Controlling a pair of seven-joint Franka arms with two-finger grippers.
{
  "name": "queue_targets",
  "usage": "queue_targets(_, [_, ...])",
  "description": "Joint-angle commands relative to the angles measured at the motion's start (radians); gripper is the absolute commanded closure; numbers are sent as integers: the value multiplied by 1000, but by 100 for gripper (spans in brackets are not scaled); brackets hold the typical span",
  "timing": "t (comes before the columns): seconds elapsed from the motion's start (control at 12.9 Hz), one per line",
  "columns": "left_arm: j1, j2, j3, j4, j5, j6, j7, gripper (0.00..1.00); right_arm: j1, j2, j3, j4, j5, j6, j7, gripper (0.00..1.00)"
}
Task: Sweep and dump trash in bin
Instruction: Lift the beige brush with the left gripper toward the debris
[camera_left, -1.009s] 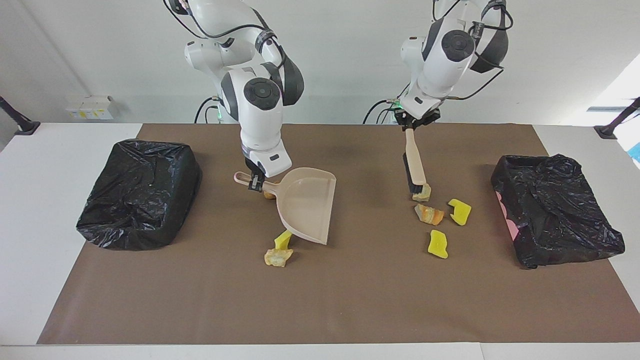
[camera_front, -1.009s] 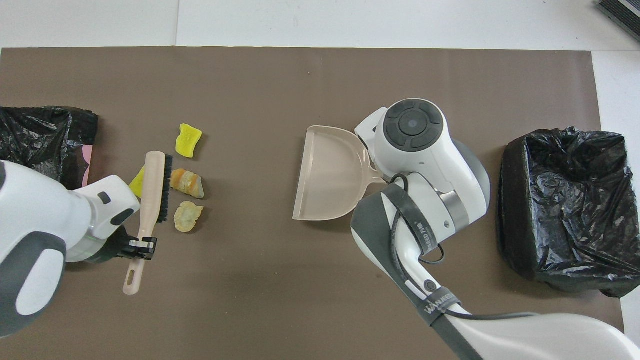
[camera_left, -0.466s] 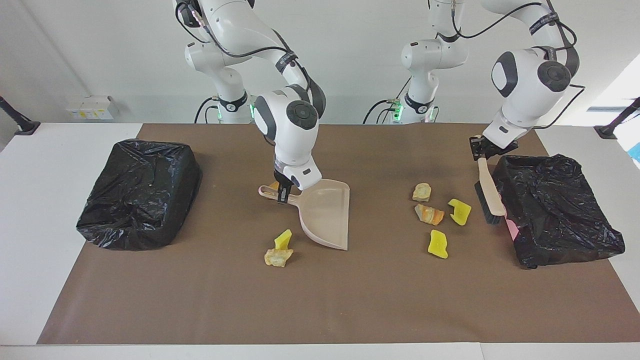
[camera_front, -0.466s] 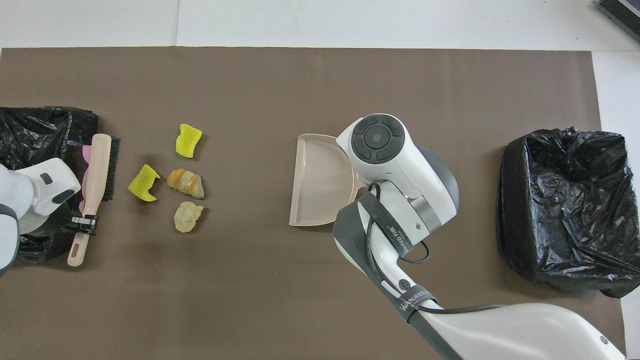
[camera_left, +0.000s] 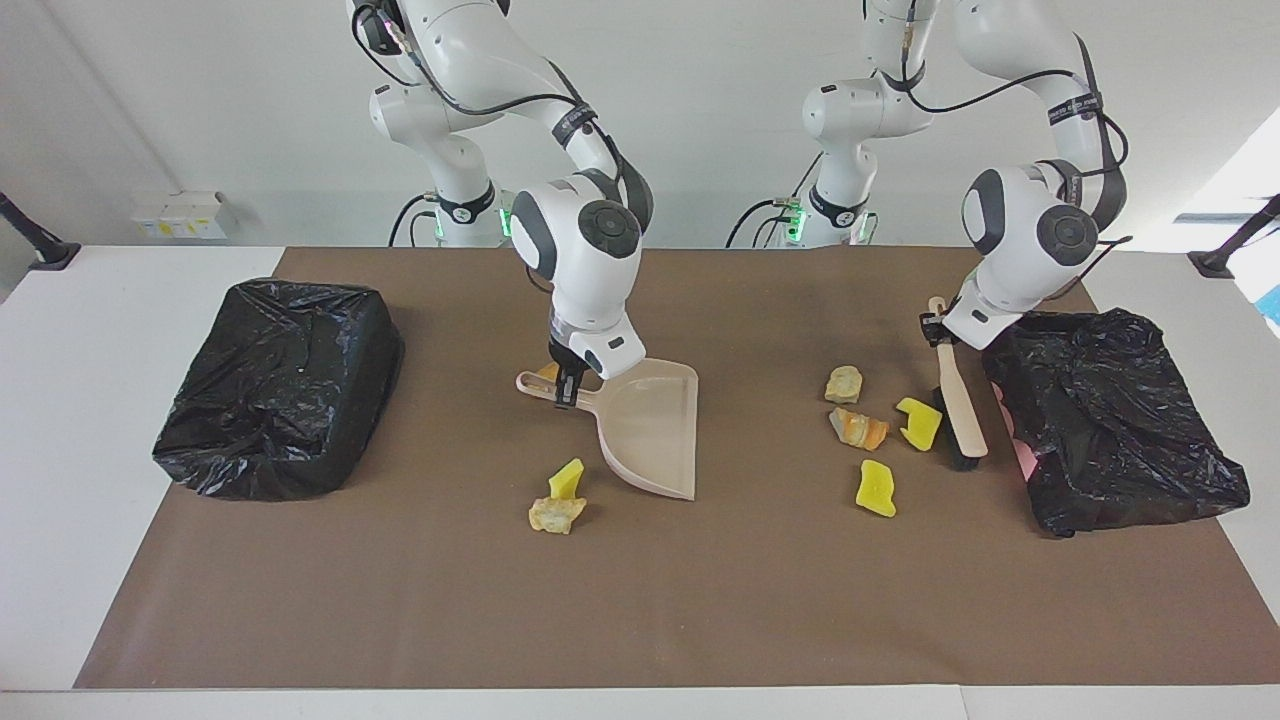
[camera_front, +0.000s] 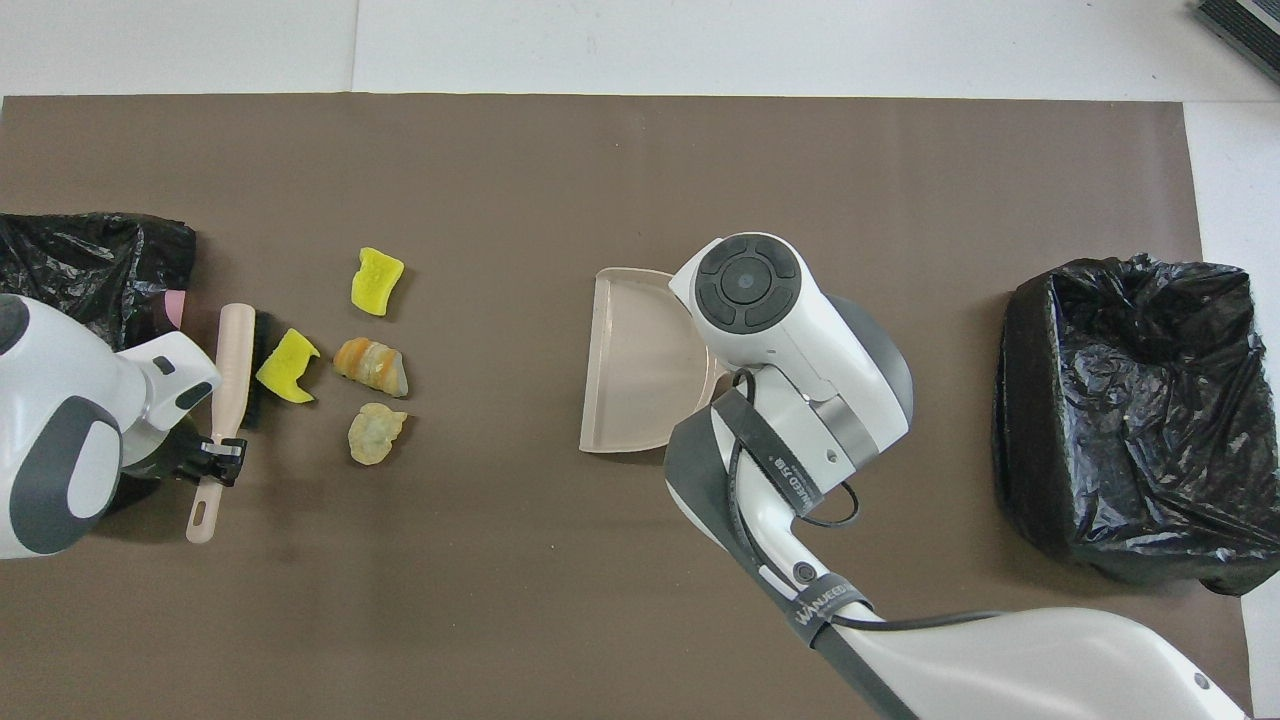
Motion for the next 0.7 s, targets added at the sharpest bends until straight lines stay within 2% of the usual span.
queue_targets(0.0, [-99, -78, 1, -92, 4, 20, -127, 100, 6, 2, 6, -19, -31, 21, 21, 100])
queue_targets(0.31, [-249, -89, 1, -106, -122, 35, -210, 100, 20, 12, 6, -19, -31, 23, 55, 100])
queue_targets(0.47, [-331, -63, 1, -108, -151, 88, -251, 100, 20, 14, 6, -19, -31, 32, 56, 100])
queue_targets(0.62, [-406, -58, 1, -106, -229, 138, -293, 100, 20, 16, 6, -19, -31, 35, 61, 100])
